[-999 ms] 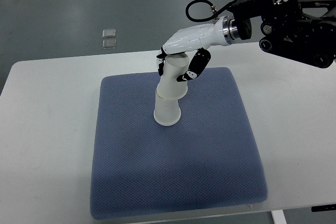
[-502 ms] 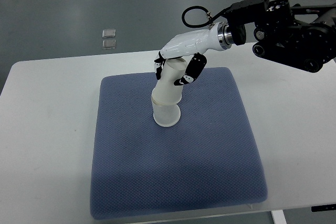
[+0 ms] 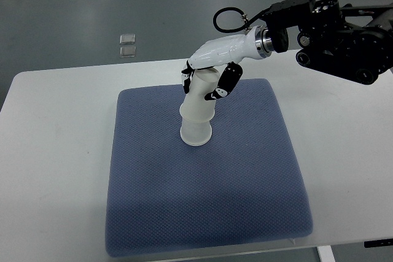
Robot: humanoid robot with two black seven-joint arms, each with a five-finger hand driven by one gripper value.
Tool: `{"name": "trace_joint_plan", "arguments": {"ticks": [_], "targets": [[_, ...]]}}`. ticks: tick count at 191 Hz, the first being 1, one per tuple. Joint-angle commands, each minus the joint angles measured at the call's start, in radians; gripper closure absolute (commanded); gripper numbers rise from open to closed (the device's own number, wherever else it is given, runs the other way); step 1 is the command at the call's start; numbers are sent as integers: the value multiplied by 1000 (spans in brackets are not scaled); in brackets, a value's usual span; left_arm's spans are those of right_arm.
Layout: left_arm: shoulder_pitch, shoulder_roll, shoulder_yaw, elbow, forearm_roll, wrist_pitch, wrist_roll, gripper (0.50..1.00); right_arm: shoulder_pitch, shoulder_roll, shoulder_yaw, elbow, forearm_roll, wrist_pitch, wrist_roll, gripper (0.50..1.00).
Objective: Stack paper cups
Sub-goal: 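Lower the held cup down onto the upside-down cup on the mat, then open the right hand and lift it away from the stacked cups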
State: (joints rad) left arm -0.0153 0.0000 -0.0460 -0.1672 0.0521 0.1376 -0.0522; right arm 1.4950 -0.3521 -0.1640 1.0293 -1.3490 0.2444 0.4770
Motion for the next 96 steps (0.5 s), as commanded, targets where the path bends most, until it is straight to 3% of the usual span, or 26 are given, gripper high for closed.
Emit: {"name": "trace_joint_plan", "arguments": {"ticks": [1,63,70,96], "targets": [[0,0,0,0,0,1,0,500,-6,2,0,-5,-1,-4,0,879],[0,0,0,0,0,-1,0,500,-22,35,0,-41,-9,-11,-21,871],[0,0,0,0,0,1,0,500,-22,35,1,-41,-7,-11,-21,844],[0,0,0,0,0,-1,0,500,-24,36,4,-41,8,-19,-21,607]]}}
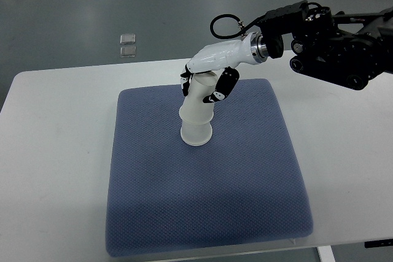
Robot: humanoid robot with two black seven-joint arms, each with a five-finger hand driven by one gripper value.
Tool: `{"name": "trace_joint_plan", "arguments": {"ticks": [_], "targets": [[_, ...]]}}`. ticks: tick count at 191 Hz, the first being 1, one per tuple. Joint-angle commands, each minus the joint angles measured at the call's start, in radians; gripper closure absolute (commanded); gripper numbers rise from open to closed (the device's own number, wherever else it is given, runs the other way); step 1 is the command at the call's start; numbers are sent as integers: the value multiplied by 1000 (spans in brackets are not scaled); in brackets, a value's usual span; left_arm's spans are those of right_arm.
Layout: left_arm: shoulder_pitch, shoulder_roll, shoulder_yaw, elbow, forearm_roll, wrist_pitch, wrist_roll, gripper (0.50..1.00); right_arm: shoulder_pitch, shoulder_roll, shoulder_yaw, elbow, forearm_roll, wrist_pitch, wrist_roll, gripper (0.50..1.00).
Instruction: Stack paper cups
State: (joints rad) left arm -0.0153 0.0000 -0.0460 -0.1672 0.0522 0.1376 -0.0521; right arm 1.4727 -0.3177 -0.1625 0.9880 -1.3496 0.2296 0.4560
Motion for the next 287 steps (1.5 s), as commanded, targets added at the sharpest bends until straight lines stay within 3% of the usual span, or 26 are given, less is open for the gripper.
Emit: {"name": "trace_joint_plan", "arguments": {"ticks": [1,189,231,259,287], "targets": [[0,0,0,0,0,-1,0,500,-2,2,3,0,9,-4,0,607],[0,0,0,0,0,0,0,500,-12,-34,67,-12,23,-21,0,593],[0,0,0,0,0,0,0,500,-92,-113,218,-133,289,-13,0,593],[0,0,0,0,0,0,0,500,-222,-103,345,-233,552,-30,0,593],[0,0,0,0,0,-1,0,500,-324,-87,425,-250,722,-81,0,593]]}}
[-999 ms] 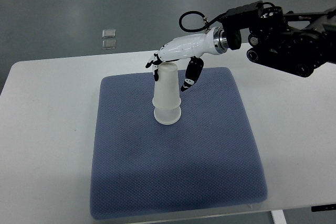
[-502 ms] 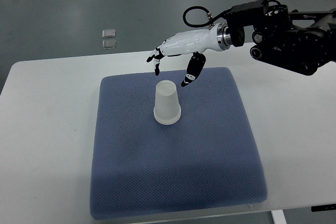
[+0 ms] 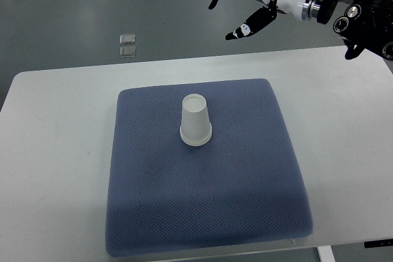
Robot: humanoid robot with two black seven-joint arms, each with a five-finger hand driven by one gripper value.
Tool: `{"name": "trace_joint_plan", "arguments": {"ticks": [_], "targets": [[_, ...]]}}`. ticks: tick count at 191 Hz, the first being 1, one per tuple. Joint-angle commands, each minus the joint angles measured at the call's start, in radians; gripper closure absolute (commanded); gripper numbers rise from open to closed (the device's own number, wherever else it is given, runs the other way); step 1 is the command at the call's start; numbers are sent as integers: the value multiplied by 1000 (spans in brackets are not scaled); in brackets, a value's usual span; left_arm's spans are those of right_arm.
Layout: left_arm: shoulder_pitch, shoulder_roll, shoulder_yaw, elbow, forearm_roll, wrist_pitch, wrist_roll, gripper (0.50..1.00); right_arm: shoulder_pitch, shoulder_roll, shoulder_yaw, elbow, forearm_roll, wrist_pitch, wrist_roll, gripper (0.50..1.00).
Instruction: Stack paper cups
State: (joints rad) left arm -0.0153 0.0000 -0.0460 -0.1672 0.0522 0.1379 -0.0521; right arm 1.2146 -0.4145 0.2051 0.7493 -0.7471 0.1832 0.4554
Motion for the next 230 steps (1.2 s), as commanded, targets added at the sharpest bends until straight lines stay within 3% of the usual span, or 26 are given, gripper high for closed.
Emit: {"name": "trace_joint_plan", "arguments": {"ticks": [1,38,70,90,129,180,208,230], "targets": [[0,0,0,0,0,0,0,500,-72,11,66,-11,135,-39,0,593],[0,0,0,0,0,0,0,500,-155,20,151,-16,397,-73,-3,593],[0,0,0,0,0,-1,0,500,-190,22,148,-24,655,-182,-21,593],[0,0,0,0,0,0,0,500,-211,20,146,-24,804,-194,-24,593],[0,0,0,0,0,0,0,500,-256,19,145,-25,934,-186,-179,591],[0,0,0,-2,0,0,0,500,-279,42,192,-25,927,-146,-170,591],[0,0,0,-3,0,-1,0,500,-282,40,195,-34,896,-105,-101,589],[0,0,0,-8,0,-1,0,500,-283,40,195,-36,887,-108,-93,589]]}}
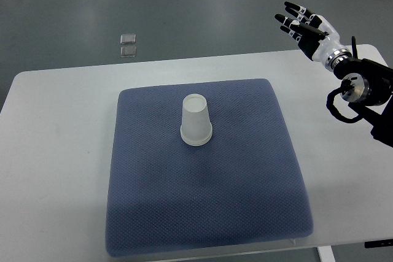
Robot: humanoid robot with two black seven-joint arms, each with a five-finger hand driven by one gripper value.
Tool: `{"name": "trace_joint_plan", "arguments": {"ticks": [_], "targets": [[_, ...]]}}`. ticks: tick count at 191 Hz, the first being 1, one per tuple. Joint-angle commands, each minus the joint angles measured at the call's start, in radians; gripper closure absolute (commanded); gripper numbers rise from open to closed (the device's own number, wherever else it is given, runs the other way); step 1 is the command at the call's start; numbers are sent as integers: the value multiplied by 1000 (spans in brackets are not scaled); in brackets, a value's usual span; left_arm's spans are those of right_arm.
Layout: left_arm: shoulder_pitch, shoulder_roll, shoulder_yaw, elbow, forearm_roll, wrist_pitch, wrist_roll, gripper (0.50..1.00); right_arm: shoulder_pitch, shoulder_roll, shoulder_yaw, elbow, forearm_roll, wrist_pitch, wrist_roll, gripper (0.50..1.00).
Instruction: Stack paper cups
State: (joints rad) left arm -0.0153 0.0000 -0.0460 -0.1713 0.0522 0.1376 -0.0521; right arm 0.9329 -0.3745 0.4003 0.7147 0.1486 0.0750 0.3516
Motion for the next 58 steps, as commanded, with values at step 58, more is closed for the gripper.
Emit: {"name": "trace_joint_plan", "arguments": {"ticks": [58], "targets": [[0,0,0,6,0,0,0,500,-11,3,-1,-12,-7,0,12,589]]}}
